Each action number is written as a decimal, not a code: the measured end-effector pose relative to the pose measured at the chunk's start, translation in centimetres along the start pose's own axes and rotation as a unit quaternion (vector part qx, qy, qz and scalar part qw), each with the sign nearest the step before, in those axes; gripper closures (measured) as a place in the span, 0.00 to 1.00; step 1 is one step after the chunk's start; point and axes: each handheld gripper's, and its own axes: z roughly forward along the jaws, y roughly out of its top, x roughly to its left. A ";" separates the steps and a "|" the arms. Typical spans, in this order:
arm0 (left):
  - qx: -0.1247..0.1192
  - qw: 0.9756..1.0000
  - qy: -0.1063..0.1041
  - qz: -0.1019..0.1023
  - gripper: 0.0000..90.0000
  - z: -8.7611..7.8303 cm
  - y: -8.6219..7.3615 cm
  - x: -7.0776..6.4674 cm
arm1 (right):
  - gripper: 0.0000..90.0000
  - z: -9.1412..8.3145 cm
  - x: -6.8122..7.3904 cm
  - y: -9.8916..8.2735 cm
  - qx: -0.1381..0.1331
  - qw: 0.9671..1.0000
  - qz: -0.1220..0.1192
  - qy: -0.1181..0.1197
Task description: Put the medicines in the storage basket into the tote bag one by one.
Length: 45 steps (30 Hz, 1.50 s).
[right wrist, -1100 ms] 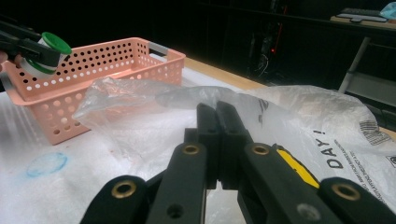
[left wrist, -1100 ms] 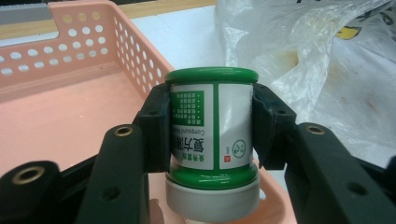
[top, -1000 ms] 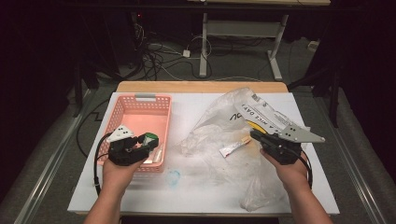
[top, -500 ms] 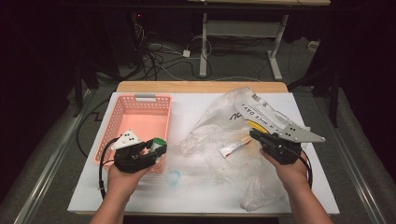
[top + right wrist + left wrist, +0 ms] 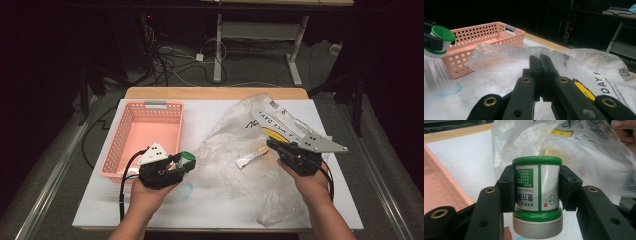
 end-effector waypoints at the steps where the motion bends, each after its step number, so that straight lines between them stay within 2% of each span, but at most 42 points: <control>1: -0.005 1.000 -0.007 0.003 0.60 0.0 0.0 -0.2 | 1.00 0.0 0.0 0.0 0.000 1.000 0.000 0.000; 8: -0.003 1.000 -0.019 0.018 0.60 0.9 0.4 -1.6 | 1.00 0.1 0.1 0.0 0.000 1.000 0.000 0.001; 18: 0.019 0.998 -0.038 0.037 0.60 3.6 1.0 -3.3 | 1.00 -0.1 0.0 0.1 -0.003 1.000 0.002 -0.002; 29: 0.043 0.996 -0.056 0.058 0.60 7.3 2.0 -5.2 | 1.00 -0.2 -0.1 0.1 -0.004 1.000 0.005 -0.001; 38: 0.053 0.994 -0.069 0.068 0.60 10.4 2.3 -6.6 | 1.00 -0.3 0.0 0.2 -0.007 1.000 0.001 0.000; 41: 0.053 0.994 -0.069 0.068 0.60 11.4 2.3 -6.8 | 1.00 -0.2 0.0 0.2 -0.006 1.000 0.002 -0.001; 45: 0.062 0.994 -0.058 0.067 0.60 12.7 2.0 -6.7 | 1.00 -0.1 0.1 0.1 -0.005 1.000 0.001 0.000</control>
